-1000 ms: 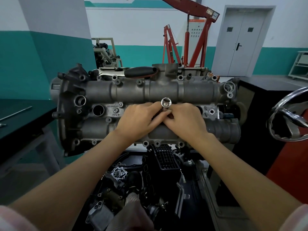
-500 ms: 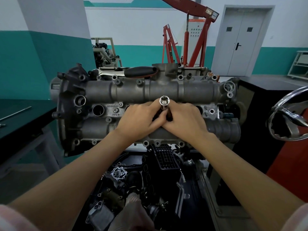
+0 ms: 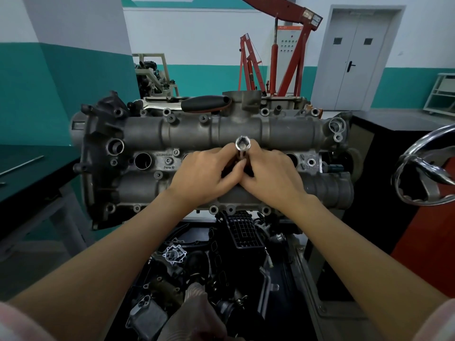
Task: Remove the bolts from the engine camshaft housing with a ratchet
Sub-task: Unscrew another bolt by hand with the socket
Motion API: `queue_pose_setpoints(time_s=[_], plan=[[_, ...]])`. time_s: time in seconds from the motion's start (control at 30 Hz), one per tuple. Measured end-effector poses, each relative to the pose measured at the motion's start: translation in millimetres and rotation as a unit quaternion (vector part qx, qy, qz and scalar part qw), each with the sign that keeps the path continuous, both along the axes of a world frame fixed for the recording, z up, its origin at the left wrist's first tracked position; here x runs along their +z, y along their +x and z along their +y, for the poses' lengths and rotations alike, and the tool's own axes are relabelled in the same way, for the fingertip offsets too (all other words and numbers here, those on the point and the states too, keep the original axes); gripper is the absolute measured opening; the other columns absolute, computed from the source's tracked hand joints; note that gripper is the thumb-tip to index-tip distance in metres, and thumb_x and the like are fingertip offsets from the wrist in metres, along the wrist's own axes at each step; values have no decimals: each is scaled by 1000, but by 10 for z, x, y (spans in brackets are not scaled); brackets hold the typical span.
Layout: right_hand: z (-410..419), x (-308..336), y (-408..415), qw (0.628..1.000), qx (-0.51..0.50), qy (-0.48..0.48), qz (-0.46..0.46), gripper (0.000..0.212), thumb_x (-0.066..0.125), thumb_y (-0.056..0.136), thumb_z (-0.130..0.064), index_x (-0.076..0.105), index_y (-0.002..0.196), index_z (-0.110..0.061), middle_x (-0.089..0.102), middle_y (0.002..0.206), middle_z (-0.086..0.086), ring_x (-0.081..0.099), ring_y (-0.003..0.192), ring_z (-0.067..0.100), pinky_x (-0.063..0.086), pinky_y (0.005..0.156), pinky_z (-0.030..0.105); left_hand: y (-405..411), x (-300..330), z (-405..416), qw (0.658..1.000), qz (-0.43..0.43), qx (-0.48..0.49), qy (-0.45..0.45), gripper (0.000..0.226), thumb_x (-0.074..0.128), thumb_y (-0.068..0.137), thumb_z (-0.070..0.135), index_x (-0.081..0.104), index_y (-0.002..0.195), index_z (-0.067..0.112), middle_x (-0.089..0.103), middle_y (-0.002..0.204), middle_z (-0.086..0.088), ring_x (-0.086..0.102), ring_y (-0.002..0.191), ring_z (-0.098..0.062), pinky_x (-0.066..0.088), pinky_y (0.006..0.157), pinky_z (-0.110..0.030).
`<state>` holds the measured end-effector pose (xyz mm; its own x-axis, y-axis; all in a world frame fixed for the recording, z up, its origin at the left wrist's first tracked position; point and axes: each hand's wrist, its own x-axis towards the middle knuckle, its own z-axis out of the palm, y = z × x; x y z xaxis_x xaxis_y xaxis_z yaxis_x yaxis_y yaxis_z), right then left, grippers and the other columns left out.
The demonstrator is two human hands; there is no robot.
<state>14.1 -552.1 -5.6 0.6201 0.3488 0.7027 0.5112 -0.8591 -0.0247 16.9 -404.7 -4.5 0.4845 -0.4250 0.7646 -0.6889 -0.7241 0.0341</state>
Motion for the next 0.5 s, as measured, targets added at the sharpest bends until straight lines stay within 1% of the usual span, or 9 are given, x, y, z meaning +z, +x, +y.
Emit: queue_pose_setpoints(time_s=[0.1, 0.17, 0.27, 0.33, 0.4, 0.43, 0.5], plan=[[-3, 5, -2, 1000, 0, 4, 5, 29, 47, 86, -32, 48, 101, -8, 63, 78, 5, 58, 71, 26, 25, 63, 28, -17, 8, -17, 1000, -1, 11, 4, 45, 36, 85, 39, 64, 84, 4, 62, 64, -8, 57, 50, -32, 40, 44, -29], [-4, 8, 2, 1000, -17, -10, 0, 28, 47, 86, -35, 55, 99, -11, 64, 79, 5, 58, 74, 25, 25, 64, 28, -14, 5, -26, 1000, -1, 17, 6, 45, 36, 85, 38, 64, 83, 3, 62, 63, -10, 57, 49, -33, 42, 43, -31], [-2, 7, 15, 999, -31, -2, 13, 28, 45, 87, -38, 60, 80, -14, 60, 69, 2, 57, 73, 23, 22, 61, 27, 3, -5, -19, 1000, 3, 18, -6, 47, 34, 87, 40, 60, 75, 2, 60, 61, -10, 56, 50, -33, 43, 43, -34], [-1, 4, 39, 999, -34, 15, 34, 32, 42, 86, -38, 59, 72, -15, 60, 66, 1, 57, 71, 23, 24, 60, 28, 12, -8, -7, 1000, 13, 24, -7, 54, 32, 89, 44, 63, 75, 2, 63, 66, -10, 59, 57, -32, 45, 48, -39], [-6, 1, 57, 998, -35, 28, 42, 30, 42, 86, -36, 54, 67, -16, 62, 68, 3, 57, 71, 24, 23, 59, 29, 12, -7, 4, 1000, 13, 16, 2, 56, 32, 90, 45, 68, 78, 5, 67, 72, -10, 62, 61, -31, 47, 51, -41], [-10, 0, 59, 998, -35, 28, 40, 28, 43, 86, -35, 54, 67, -17, 62, 69, 4, 57, 72, 24, 22, 59, 29, 5, -7, 6, 1000, 12, 11, 6, 55, 32, 91, 45, 70, 80, 6, 68, 73, -9, 62, 62, -30, 47, 51, -41], [-16, -6, 55, 999, -34, 11, 28, 26, 44, 88, -33, 58, 75, -16, 64, 74, 5, 57, 74, 25, 20, 61, 27, -1, -1, 6, 1000, 15, 12, 12, 58, 30, 90, 48, 71, 81, 7, 68, 73, -8, 62, 62, -27, 47, 53, -40]])
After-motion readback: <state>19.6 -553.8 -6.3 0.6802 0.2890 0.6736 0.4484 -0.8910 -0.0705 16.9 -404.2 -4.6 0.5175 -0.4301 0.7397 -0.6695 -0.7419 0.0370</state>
